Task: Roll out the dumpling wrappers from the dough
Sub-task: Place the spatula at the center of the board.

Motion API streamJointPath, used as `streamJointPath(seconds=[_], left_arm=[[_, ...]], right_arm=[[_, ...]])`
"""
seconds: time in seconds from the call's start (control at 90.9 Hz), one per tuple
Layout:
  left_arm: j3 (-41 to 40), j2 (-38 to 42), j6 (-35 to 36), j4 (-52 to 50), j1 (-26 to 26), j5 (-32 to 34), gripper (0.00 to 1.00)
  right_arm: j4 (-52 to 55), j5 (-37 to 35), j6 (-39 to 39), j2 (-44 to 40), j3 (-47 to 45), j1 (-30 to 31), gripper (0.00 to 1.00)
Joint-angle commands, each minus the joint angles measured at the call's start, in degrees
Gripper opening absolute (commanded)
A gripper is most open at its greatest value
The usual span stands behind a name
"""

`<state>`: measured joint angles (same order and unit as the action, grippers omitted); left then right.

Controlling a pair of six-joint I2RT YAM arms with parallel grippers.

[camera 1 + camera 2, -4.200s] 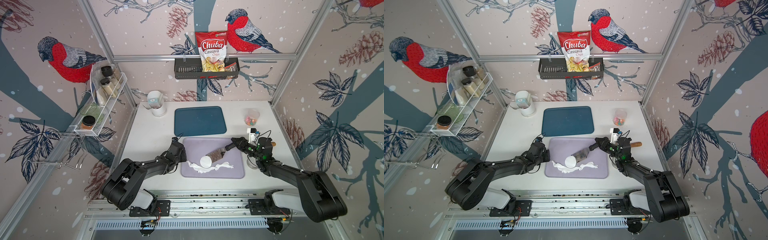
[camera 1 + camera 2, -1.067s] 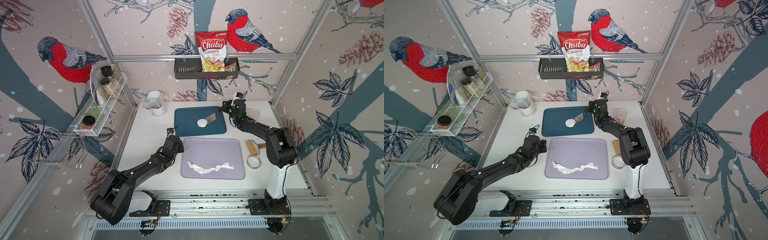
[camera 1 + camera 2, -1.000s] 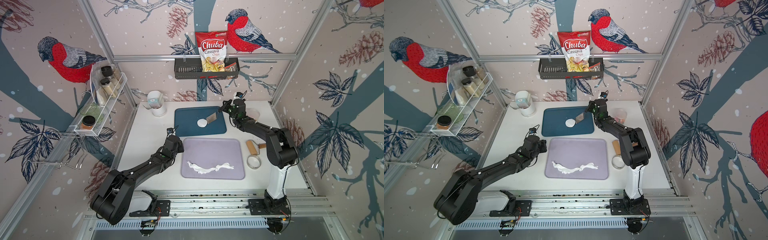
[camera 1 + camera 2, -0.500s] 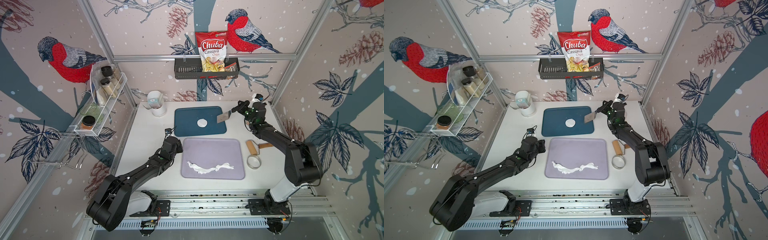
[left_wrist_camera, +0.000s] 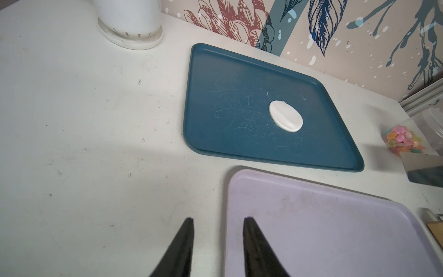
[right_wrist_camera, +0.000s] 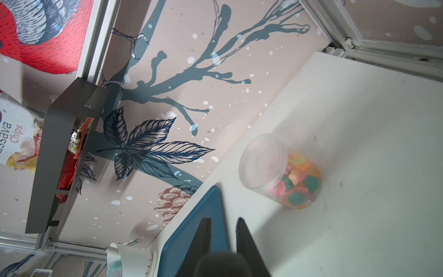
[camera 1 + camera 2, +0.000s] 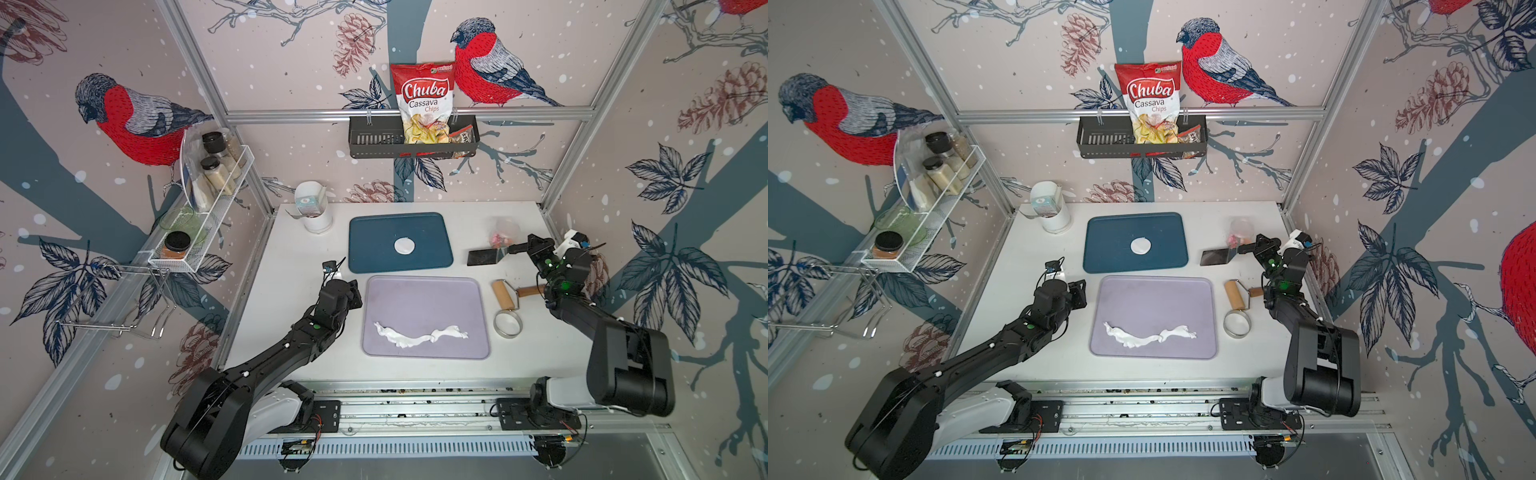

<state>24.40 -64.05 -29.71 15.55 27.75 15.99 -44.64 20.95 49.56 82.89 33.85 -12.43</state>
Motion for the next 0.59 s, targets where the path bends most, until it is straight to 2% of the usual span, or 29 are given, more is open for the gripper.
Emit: streamJointPath(seconds=[0.0,0.154,0.253,0.385,0.583], left_arm=[[-0.48,0.78,-0.75,1.92,-0.33,0.77,0.37],[-0.61,0.95,-1.39,2.28,-0.33,0.65,0.38],[-0.64,0.56,-1.82,2.79,-0.33,0.84,0.39],[-0.4,-0.23,-1.9,3.76,-0.41,1.5,0.48],[0.29,-0.99,-1.62,5.29,-0.92,2.42,0.55]], right_arm=[[-8.54,6.97,1.4,2.7,-0.57,-2.47,0.0],[-9.42,7.87,0.87,7.59,0.11,-4.6,0.02],[-8.59,7.6,-0.63,10.29,1.3,-5.04,0.19],[-4.01,4.89,-3.56,12.59,2.63,-5.36,0.41],[3.63,0.74,-5.9,14.44,4.92,-6.91,0.57]])
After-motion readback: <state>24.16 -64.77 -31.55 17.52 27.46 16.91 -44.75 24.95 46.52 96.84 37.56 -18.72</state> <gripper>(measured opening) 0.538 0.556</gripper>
